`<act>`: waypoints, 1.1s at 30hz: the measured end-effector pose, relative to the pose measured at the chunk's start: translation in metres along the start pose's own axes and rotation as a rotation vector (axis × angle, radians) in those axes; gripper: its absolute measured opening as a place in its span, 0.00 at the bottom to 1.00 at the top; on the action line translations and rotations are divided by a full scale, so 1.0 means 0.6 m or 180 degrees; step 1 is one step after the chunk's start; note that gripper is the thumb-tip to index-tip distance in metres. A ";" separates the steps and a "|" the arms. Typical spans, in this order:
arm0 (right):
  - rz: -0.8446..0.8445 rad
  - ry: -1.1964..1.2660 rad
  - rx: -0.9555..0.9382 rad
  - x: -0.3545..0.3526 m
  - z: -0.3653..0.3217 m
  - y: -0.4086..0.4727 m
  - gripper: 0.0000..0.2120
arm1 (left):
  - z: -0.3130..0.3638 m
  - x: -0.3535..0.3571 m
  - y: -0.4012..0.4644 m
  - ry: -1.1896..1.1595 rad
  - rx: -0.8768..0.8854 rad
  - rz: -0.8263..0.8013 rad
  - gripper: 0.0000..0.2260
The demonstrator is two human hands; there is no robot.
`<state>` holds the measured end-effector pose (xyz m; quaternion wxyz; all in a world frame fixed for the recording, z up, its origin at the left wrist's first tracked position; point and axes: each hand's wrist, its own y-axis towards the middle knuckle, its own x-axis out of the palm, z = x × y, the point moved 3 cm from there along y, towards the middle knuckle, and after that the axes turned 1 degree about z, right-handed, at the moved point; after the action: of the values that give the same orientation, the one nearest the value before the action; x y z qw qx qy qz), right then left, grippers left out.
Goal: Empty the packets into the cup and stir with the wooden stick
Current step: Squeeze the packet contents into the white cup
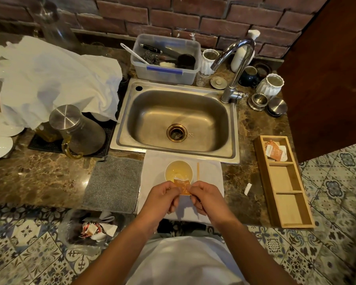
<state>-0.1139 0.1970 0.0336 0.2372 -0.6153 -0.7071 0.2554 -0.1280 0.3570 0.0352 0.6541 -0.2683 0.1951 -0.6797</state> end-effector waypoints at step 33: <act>0.1310 0.0379 -0.0056 -0.340 0.108 -0.008 0.09 | -0.035 0.339 0.144 0.1310 0.0027 -0.0757 0.07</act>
<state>-0.1330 -0.0100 -0.0167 0.2160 -0.7628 -0.5534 0.2554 -0.0736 0.1469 -0.0122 0.5170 -0.1424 0.2885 -0.7932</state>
